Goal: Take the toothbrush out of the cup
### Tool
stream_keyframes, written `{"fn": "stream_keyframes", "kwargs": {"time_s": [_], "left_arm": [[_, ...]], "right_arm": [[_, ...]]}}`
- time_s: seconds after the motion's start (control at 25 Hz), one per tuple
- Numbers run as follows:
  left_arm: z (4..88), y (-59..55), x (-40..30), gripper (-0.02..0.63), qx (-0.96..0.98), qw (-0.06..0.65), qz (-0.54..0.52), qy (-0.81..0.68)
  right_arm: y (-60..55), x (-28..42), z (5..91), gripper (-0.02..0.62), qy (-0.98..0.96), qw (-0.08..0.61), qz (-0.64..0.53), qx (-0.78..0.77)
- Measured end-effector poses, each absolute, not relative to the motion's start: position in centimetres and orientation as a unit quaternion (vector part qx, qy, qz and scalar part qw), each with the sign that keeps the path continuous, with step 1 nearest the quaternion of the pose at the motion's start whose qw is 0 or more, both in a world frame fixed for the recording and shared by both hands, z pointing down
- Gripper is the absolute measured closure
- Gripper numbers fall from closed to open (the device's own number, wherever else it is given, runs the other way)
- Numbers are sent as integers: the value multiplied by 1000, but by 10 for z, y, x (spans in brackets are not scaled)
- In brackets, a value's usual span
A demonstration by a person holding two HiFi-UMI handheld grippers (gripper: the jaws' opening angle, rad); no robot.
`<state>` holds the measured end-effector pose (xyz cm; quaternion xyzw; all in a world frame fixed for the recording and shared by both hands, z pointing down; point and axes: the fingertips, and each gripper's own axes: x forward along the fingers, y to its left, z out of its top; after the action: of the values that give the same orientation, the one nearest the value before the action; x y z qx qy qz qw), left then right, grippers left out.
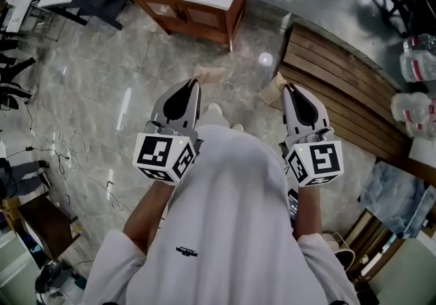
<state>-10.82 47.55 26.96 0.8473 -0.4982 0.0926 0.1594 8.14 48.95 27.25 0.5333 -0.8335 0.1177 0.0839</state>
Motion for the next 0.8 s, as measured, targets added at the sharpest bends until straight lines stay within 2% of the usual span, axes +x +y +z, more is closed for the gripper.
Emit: {"fn": "stream_keyframes", "kwargs": {"time_s": [0.36, 0.8], "left_arm": [[291, 401, -108, 601, 839, 180, 87, -506], [289, 193, -114, 601, 843, 194, 76, -497]], "right_arm": [[412, 86, 287, 580, -832, 92, 124, 533], [214, 74, 278, 580, -836, 113, 112, 525]]}}
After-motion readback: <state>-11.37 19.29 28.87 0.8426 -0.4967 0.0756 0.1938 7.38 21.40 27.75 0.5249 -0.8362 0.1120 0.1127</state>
